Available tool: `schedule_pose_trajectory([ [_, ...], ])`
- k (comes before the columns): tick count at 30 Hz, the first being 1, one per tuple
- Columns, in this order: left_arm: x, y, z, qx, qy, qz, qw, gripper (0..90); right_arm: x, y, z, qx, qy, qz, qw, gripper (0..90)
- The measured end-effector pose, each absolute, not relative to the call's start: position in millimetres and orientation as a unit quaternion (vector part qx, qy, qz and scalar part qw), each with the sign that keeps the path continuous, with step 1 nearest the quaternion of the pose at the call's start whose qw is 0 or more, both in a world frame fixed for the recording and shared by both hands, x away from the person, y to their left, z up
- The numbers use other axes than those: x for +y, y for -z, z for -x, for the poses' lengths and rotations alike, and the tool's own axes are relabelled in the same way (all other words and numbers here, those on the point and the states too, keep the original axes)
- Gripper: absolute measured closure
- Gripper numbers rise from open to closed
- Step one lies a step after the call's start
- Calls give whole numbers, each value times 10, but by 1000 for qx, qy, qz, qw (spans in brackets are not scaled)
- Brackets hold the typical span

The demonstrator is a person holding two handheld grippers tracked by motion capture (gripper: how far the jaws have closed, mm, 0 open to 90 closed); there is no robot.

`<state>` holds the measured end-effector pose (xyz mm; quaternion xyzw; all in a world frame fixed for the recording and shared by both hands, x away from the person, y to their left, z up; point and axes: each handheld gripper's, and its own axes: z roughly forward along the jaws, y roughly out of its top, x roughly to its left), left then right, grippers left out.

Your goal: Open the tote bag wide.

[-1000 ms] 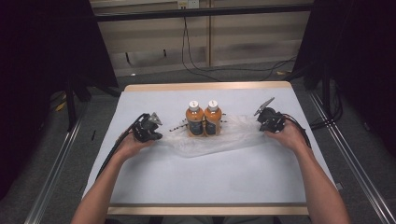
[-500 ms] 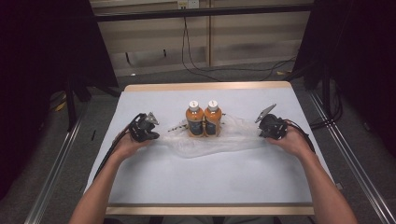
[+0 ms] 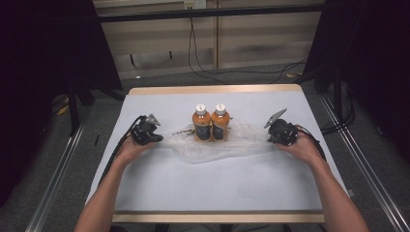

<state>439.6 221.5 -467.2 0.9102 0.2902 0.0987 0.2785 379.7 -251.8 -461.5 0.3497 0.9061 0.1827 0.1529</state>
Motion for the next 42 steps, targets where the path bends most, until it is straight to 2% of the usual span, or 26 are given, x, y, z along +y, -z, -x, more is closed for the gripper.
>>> schedule_pose_trajectory([
  [4, 2243, 4695, -4385, 296, -83, -900, 310, 900, -2576, 4611, -3811, 893, -227, -365, 134, 900],
  [11, 2185, 4632, -4341, 285, -66, -888, 355, 881, -2556, 4576, -3709, 885, -260, -359, 147, 900],
  [17, 2109, 4521, -4199, 277, -73, -871, 399, 880, -2612, 4455, -3615, 850, -352, -368, 137, 900],
  [32, 2142, 4208, -3920, 248, -84, -840, 476, 873, -2653, 4073, -3349, 815, -440, -348, 147, 900],
  [36, 2085, 4187, -3889, 243, -79, -834, 488, 879, -2586, 3971, -3338, 817, -446, -335, 145, 900],
  [42, 1692, 4262, -3862, 214, -51, -845, 488, 886, -2338, 3814, -3515, 830, -441, -312, 140, 900],
])
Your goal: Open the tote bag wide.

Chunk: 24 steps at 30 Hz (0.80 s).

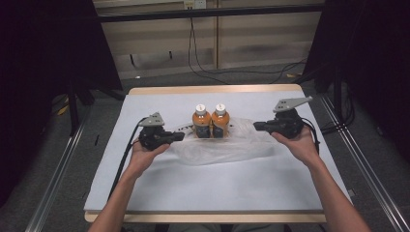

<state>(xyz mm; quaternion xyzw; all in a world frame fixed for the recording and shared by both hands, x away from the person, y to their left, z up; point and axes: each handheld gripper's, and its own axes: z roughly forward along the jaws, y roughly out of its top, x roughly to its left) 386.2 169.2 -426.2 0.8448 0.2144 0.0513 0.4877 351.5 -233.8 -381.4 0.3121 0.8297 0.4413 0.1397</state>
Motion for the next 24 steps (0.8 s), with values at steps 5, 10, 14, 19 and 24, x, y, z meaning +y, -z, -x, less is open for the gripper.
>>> schedule_pose_trajectory([
  [5, 1323, 4334, -3880, 196, -31, -854, 481, 884, -2071, 3817, -3770, 847, -423, -295, 127, 900],
  [10, 1016, 4335, -3910, 178, -29, -858, 481, 887, -1897, 3850, -4036, 861, -400, -293, 115, 900],
  [14, 935, 4342, -3951, 180, -33, -858, 481, 895, -1818, 3847, -4228, 867, -383, -294, 120, 900],
  [19, 891, 4407, -3959, 183, -39, -864, 468, 900, -1713, 3924, -4456, 873, -373, -298, 103, 900],
  [24, 892, 4440, -3960, 172, -46, -866, 468, 893, -1593, 4047, -4588, 875, -374, -298, 79, 900],
])
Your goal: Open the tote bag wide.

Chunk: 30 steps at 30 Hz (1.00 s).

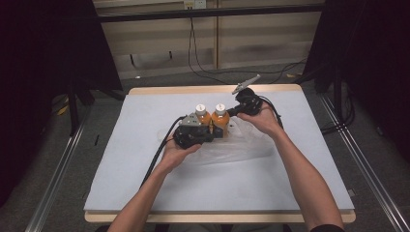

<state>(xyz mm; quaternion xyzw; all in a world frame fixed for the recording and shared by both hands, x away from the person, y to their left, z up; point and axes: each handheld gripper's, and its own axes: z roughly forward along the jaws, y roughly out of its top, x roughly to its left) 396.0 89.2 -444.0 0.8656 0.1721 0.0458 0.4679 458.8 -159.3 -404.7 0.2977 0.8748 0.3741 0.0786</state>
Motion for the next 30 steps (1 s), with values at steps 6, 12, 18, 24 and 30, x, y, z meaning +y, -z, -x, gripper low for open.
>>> schedule_pose_trajectory([
  [6, 904, 4498, -3974, 188, -52, -861, 470, 900, -1555, 4266, -4714, 876, -367, -310, 40, 900],
  [12, 891, 4702, -3959, 190, -46, -874, 445, 900, -1462, 4449, -4745, 884, -343, -316, 19, 900],
  [18, 869, 4830, -3939, 191, -42, -887, 419, 900, -1461, 4601, -4760, 883, -330, -333, 7, 900],
  [24, 948, 4890, -3903, 194, -26, -889, 415, 900, -1464, 4745, -4780, 880, -322, -349, -5, 900],
  [30, 942, 4893, -3814, 178, -12, -891, 417, 900, -1451, 4761, -4817, 876, -321, -360, 13, 900],
])
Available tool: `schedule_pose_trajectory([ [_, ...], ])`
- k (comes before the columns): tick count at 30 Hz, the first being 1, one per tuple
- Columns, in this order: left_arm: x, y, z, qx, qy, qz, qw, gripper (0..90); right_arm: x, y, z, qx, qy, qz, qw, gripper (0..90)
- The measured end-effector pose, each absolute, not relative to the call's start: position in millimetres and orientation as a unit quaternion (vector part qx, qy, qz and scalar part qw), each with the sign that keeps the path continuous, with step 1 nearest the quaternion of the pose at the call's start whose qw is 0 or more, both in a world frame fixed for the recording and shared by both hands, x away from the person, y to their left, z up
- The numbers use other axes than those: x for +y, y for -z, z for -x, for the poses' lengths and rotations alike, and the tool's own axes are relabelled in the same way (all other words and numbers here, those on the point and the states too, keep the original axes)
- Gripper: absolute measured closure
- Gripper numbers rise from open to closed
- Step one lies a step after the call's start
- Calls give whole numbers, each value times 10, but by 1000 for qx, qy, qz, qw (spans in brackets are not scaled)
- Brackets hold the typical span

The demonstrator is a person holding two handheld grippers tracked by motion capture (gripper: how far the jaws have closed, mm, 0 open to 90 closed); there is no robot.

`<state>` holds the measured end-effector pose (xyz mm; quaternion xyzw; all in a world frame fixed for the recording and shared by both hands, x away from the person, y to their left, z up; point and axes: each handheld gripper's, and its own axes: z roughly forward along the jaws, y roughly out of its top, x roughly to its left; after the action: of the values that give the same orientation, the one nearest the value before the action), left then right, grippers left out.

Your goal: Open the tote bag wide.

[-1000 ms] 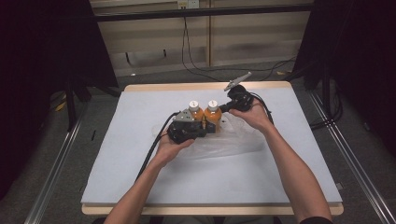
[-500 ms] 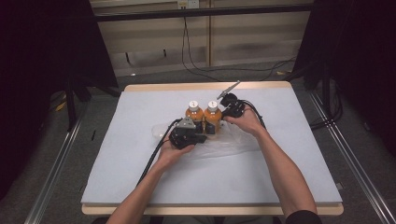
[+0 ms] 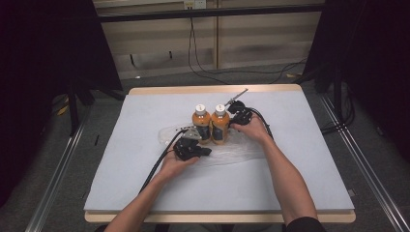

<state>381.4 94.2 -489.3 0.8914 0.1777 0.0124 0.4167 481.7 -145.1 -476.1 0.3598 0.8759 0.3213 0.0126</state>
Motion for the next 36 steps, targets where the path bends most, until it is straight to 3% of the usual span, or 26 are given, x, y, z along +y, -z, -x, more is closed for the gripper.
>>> schedule_pose_trajectory([
  [6, 944, 4849, -3719, 158, -9, -906, 392, 900, -1430, 4776, -4874, 859, -328, -391, 34, 900],
  [19, 1005, 4885, -3652, 148, 26, -897, 416, 900, -1324, 4796, -5080, 851, -326, -405, 80, 900],
  [36, 999, 4838, -3550, 125, 17, -910, 394, 900, -1209, 4789, -5213, 845, -305, -422, 125, 900],
])
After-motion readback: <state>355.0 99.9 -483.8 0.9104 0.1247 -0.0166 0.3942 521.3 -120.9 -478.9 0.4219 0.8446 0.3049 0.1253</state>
